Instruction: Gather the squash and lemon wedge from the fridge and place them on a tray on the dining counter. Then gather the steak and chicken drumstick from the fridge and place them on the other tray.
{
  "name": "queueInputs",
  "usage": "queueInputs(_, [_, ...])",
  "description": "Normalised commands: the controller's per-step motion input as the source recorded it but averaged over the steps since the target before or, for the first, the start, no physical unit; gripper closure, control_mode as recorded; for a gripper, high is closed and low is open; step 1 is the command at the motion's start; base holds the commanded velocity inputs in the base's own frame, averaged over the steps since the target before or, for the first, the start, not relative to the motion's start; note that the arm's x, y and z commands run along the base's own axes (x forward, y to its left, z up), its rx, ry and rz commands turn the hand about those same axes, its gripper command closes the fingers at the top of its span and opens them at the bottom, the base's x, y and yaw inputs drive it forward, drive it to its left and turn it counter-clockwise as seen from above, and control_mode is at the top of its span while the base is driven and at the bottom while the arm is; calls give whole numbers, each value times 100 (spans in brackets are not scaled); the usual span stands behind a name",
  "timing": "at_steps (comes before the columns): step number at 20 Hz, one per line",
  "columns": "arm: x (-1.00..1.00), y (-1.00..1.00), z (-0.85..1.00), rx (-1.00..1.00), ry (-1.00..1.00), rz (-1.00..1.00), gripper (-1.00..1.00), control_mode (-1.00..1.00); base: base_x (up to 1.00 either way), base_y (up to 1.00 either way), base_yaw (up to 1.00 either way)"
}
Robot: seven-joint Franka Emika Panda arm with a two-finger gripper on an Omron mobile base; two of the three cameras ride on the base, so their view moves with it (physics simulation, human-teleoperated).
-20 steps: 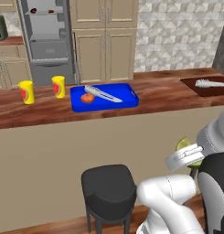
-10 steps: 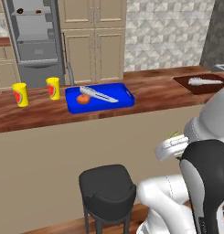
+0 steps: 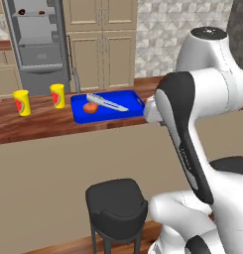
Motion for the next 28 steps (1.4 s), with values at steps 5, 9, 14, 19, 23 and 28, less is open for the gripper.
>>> queueInputs(5, [89,0,4,0,2,0,100,-100,0,0,0])
queueInputs(9, [80,0,-4,1,0,0,100,-100,0,0,0])
queueInputs(14, [76,0,-20,0,-2,0,100,-100,0,0,0])
queueInputs(19, [81,0,-23,0,-5,0,100,-100,0,0,0])
queueInputs(23, [79,0,-14,3,-6,2,100,-100,0,0,0])
queueInputs(28, [80,3,-14,5,-2,2,100,-100,0,0,0])
